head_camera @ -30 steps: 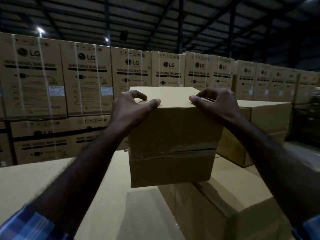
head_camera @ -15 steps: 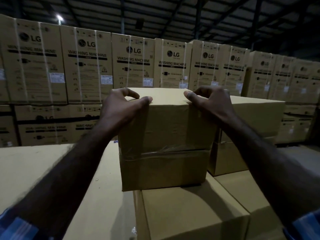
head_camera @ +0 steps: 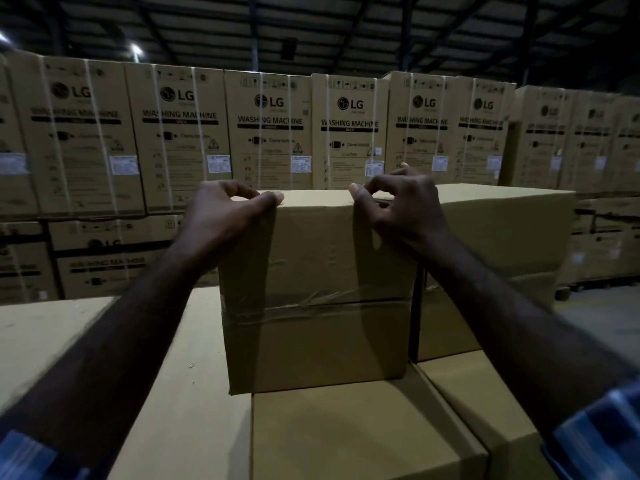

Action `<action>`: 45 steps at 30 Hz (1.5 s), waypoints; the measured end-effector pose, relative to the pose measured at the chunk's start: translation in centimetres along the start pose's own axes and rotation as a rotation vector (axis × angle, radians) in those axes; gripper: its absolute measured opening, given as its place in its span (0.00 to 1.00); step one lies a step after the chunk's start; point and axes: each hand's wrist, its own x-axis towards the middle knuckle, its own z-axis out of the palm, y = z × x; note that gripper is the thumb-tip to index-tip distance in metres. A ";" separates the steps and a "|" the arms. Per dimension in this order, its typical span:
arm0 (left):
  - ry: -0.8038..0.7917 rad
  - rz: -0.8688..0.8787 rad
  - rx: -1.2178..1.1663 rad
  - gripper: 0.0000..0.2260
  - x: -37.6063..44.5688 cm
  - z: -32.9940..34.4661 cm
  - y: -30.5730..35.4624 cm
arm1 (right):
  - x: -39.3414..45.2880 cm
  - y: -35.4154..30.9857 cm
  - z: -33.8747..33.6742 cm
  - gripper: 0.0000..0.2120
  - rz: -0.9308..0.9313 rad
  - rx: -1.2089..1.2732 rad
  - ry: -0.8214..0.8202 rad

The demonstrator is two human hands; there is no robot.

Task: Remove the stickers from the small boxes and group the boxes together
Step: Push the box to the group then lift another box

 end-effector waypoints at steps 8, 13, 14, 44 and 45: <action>0.039 -0.034 0.018 0.22 0.3 1.4 0.4 | 0.1 2.3 0.9 0.28 -0.143 -0.241 0.046; 0.047 -0.019 0.028 0.20 0.4 1.7 0.4 | 0.1 2.9 1.2 0.28 -0.234 -0.343 0.099; 0.052 -0.019 0.030 0.20 0.5 1.7 0.3 | 0.0 2.9 1.3 0.28 -0.240 -0.357 0.104; 0.149 -0.050 -0.128 0.22 0.4 2.5 0.7 | 0.2 2.2 1.8 0.35 -0.168 -0.511 0.029; 0.153 -0.052 -0.140 0.22 0.4 2.5 0.7 | 0.3 2.2 1.8 0.35 -0.165 -0.513 0.021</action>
